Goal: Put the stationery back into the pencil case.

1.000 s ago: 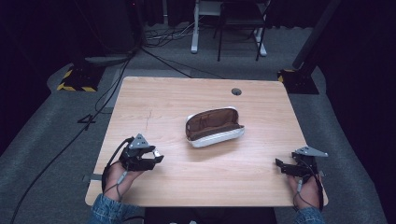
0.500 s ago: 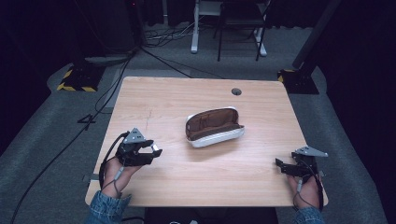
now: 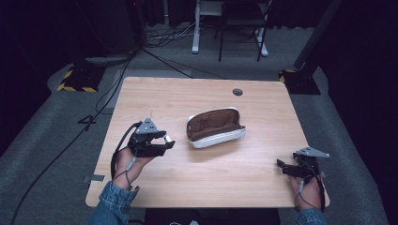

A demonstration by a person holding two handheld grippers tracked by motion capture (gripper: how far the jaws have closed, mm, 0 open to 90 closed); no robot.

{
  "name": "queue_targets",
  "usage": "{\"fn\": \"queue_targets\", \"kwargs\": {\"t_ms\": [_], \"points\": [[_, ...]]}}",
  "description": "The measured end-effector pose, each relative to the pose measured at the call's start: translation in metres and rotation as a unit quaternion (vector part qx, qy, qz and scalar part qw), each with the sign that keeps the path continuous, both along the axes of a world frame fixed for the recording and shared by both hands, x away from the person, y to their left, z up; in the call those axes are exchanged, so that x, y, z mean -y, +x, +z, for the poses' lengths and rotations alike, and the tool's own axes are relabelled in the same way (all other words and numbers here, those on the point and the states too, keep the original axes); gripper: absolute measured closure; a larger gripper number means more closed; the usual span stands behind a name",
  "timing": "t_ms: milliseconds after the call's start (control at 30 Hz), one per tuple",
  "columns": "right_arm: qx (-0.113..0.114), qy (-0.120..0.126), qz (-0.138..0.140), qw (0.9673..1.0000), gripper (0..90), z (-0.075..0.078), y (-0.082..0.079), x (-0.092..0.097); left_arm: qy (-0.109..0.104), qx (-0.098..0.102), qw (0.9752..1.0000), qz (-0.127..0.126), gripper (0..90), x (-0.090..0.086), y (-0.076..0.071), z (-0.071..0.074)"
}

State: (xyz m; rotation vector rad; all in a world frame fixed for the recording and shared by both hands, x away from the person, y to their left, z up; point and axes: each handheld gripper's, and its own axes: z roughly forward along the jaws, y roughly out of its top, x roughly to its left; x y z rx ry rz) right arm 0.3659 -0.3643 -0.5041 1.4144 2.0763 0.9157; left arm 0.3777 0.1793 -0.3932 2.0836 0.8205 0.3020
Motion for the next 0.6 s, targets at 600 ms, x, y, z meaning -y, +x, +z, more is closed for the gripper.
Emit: {"fn": "queue_targets", "kwargs": {"t_ms": [600], "points": [[0.000, 0.001, -0.002, 1.0000, 19.7, 0.000, 0.000, -0.001, -0.015, 0.009, 0.9995, -0.028, 46.0, 0.046, 0.035, 0.017]]}}
